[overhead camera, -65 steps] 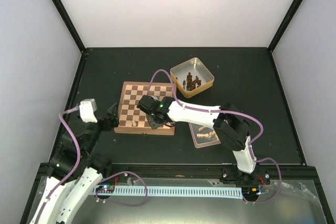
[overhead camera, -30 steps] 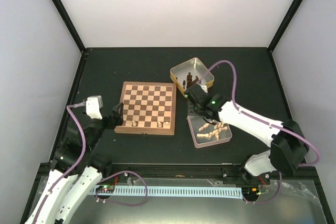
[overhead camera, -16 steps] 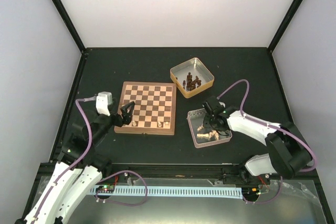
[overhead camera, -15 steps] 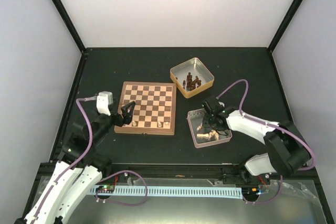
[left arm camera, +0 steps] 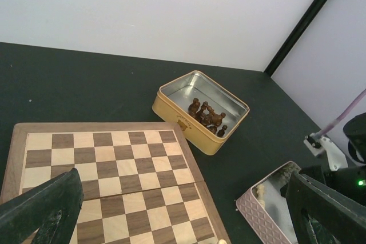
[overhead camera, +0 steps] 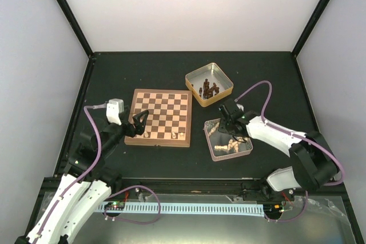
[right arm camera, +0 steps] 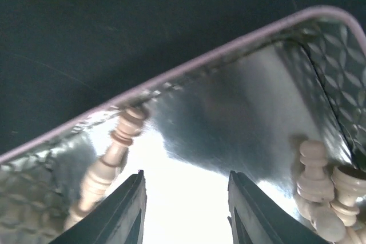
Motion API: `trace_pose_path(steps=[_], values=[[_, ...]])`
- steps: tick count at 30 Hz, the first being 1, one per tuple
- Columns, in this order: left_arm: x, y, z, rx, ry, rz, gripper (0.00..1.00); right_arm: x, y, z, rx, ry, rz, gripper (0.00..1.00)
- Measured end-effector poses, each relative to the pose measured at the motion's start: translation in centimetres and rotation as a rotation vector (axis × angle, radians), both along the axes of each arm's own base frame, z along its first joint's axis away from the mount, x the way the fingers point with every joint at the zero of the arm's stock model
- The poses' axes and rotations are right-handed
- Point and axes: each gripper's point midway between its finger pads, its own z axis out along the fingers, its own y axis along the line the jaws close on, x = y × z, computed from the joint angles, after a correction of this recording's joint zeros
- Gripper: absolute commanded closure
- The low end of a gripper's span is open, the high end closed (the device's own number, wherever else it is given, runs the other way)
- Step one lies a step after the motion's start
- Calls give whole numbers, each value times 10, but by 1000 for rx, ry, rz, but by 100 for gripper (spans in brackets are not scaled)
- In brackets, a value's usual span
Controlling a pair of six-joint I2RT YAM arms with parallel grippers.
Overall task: Set up the chess pieces on the board
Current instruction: Pick up the chess piece from the storage box.
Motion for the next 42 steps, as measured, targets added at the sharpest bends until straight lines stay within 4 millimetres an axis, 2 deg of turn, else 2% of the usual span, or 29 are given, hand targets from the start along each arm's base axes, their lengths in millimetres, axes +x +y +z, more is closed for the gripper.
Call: trace_pose_path(steps=[3,7,10,16,22,25,30,38,42], values=[[0,0,0,0,-1,0,1,8,7,14,19,-33,22,58],[0,0,0,1,0,1,1,15,24,20,75,-37,64,59],[0,0,0,1,0,2,1,16,36,10,112,-2,90,59],[0,0,0,1,0,2,1,10,45,-12,112,70,111,60],[1,0,-1,2,3,2,1,15,55,-16,87,79,129,61],[1,0,-3,5,9,3,1,13,53,-17,51,79,136,64],[1,0,-3,5,9,3,1,7,41,-20,-33,90,133,70],[1,0,-3,5,9,3,1,-1,26,-23,-124,104,130,72],[1,0,-3,5,9,3,1,-2,26,-24,-124,107,129,80]])
